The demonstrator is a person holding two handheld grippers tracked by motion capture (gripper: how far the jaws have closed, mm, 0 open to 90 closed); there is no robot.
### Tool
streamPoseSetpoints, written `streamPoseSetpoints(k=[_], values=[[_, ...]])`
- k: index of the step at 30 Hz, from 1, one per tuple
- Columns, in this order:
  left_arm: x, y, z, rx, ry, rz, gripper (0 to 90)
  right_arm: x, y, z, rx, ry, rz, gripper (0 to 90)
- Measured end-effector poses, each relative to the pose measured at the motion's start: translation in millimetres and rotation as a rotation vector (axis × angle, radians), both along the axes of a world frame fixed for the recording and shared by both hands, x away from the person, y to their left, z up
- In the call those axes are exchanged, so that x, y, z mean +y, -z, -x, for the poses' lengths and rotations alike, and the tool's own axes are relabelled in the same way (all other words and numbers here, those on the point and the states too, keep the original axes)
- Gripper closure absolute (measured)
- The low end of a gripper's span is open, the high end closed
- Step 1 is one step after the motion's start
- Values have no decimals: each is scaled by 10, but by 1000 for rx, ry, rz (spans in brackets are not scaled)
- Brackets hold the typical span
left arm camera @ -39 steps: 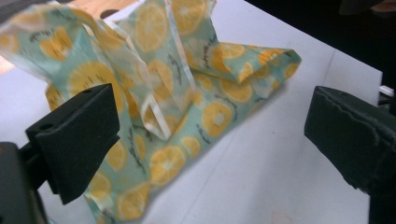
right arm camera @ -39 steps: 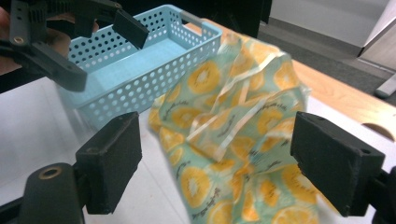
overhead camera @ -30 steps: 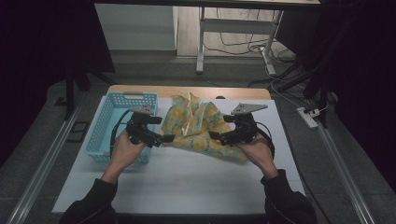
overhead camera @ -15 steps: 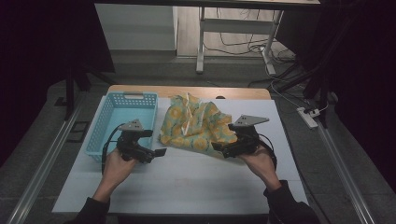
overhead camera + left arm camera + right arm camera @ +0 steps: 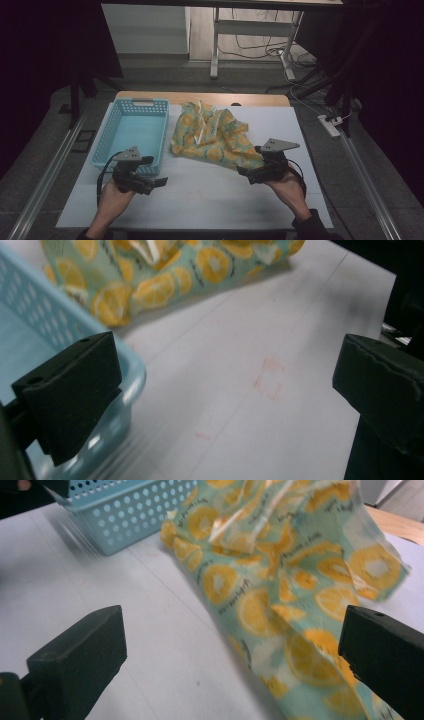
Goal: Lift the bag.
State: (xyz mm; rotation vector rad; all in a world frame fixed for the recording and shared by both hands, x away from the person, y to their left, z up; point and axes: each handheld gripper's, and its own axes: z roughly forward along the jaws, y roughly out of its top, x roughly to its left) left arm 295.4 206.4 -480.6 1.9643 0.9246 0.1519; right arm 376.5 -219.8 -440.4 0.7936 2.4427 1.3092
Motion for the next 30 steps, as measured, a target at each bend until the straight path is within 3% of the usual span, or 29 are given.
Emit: streamPoseSetpoints(k=[12, 17, 21, 30], values=[[266, 82, 382, -8, -87, 8, 0, -342, 134, 225, 2, 80, -13, 0], [380, 126, 508, -1, -121, 16, 0, -452, 164, 364, -23, 110, 6, 0], [450, 174, 595, -1, -150, -2, 0, -542, 203, 470, -39, 136, 35, 0], [589, 291, 733, 19, -197, -20, 0, -767, 350, 629, 1, 186, 34, 0]])
